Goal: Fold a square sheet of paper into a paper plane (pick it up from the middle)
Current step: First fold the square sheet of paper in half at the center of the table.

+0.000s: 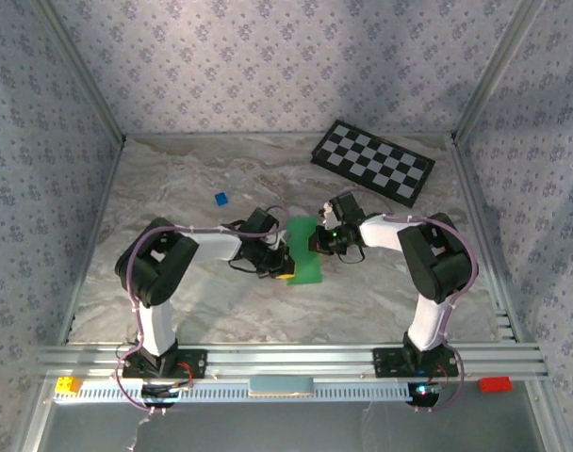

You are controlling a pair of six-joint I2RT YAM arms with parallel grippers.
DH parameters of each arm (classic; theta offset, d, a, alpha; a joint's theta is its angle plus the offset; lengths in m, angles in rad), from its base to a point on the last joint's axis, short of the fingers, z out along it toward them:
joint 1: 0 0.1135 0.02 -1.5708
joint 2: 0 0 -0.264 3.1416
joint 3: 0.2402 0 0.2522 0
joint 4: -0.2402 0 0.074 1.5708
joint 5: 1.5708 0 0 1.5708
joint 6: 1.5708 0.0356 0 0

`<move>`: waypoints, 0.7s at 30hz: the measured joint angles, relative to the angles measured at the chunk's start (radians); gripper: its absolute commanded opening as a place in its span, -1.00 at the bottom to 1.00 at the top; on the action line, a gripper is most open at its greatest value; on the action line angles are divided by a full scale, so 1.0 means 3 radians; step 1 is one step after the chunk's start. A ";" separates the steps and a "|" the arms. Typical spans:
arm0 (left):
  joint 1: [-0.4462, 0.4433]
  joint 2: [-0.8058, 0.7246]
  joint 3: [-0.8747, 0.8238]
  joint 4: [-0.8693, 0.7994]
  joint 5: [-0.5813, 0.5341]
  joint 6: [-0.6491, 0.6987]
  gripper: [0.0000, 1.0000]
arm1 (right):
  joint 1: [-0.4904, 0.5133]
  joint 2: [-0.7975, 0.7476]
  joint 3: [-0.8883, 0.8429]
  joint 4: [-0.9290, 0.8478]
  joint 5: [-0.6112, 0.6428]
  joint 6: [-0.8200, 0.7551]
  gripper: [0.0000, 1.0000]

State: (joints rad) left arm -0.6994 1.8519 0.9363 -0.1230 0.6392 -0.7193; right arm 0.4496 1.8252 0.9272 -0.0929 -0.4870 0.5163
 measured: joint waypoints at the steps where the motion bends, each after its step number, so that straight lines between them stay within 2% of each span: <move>1: -0.0010 -0.0014 -0.0015 0.0000 0.0000 0.0009 -0.80 | 0.0000 -0.0001 0.0000 0.0000 0.0000 0.0000 -1.00; 12: -0.0075 -0.0153 -0.0210 0.0036 -0.0027 0.0053 -0.81 | 0.0000 -0.0001 -0.0008 0.0013 0.0000 0.0009 -1.00; 21: -0.0248 -0.0266 -0.0153 -0.0280 -0.0331 0.0205 -0.84 | -0.0001 -0.0008 -0.0022 0.0037 0.0000 0.0009 -1.00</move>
State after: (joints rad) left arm -0.7738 1.7721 0.8906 -0.2070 0.5400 -0.6579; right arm 0.4492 1.8229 0.9207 -0.0818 -0.4870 0.5190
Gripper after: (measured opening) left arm 0.085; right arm 0.052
